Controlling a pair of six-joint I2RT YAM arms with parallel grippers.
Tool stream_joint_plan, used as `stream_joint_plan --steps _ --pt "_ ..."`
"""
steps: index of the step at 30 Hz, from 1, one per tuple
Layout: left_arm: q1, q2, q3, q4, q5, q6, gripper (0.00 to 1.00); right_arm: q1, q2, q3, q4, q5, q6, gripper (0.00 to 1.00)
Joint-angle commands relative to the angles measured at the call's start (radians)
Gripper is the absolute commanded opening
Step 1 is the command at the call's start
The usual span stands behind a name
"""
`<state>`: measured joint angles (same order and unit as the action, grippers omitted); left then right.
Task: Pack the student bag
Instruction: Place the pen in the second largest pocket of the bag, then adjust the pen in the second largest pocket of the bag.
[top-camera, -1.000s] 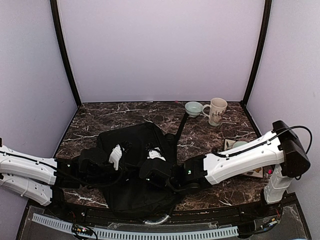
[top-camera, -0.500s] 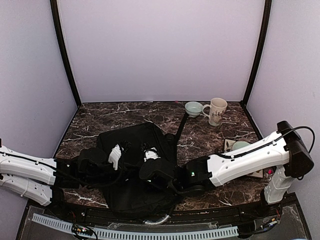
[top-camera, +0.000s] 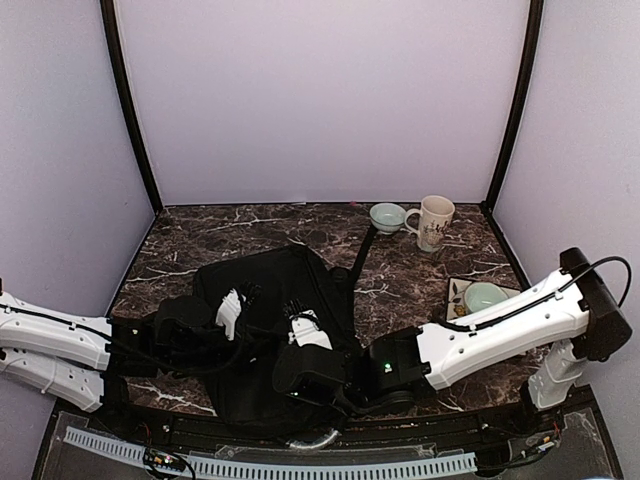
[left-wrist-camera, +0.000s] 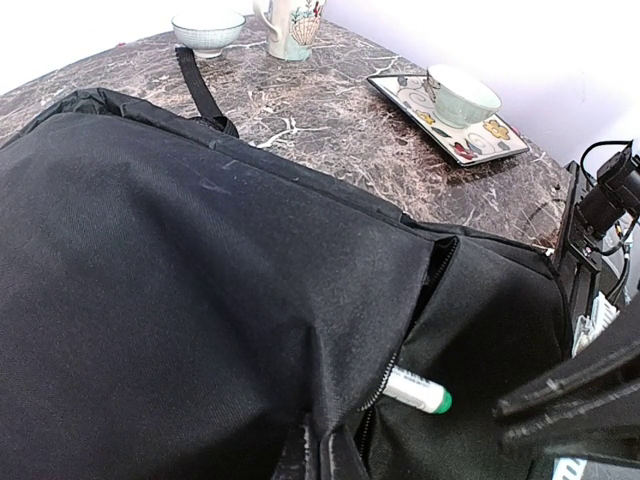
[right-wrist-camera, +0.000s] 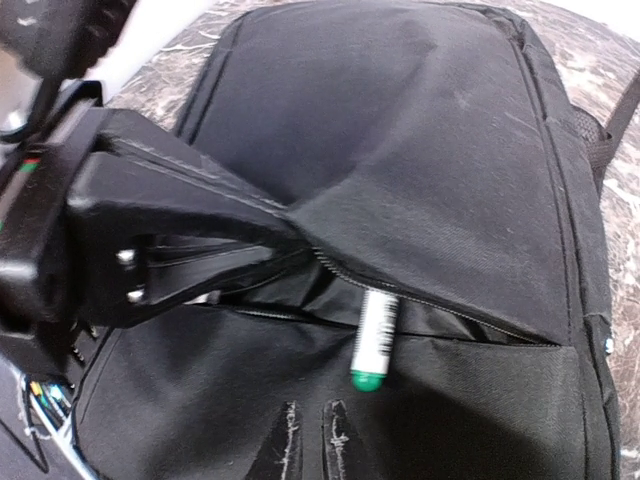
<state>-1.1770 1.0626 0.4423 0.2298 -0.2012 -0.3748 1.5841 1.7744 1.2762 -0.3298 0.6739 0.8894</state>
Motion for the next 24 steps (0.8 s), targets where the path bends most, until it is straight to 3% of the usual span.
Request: stream_joint_plan --steps 1,24 --pt "-0.010 -0.038 0.000 0.065 0.021 -0.006 0.00 0.000 0.032 0.008 -0.033 0.052 0.042 0.09" --pt "-0.010 -0.029 0.001 0.070 0.028 -0.005 0.00 -0.083 0.083 0.007 0.022 0.012 0.015 0.16"
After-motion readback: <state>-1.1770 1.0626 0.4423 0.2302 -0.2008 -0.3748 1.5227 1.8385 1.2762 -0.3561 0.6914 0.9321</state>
